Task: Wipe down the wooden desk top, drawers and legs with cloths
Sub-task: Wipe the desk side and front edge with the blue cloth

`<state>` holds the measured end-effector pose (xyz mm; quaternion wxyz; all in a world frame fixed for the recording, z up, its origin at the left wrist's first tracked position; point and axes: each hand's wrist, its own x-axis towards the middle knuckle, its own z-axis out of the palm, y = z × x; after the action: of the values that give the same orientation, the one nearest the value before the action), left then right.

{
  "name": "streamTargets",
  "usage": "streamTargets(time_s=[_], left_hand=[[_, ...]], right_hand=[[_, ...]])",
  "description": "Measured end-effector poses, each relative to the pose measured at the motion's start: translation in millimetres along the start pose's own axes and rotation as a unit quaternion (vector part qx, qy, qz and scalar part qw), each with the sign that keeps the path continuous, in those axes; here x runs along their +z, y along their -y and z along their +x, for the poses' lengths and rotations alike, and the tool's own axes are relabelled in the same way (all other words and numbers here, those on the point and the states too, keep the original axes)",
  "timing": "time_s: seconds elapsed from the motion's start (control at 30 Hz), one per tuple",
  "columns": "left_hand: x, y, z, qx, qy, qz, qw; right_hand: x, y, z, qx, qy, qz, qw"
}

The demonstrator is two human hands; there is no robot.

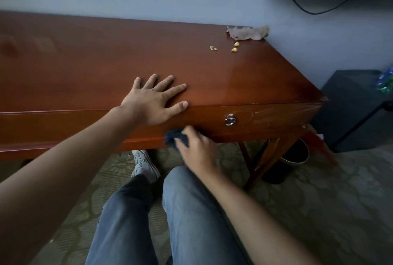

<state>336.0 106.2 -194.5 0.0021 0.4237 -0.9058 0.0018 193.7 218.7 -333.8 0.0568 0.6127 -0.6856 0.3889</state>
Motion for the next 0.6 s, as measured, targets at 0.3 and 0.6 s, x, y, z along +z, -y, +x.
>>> streamTargets(time_s=[0.3,0.6], left_hand=[[12,-69,19,0.098,-0.077,0.075,0.989],[21,-79,23,0.076,-0.092,0.096,0.988]], right_hand=[[-100,-115,1,0.184,-0.057,-0.005,0.981],[-103,-42,47,0.065,-0.159,0.026,0.985]])
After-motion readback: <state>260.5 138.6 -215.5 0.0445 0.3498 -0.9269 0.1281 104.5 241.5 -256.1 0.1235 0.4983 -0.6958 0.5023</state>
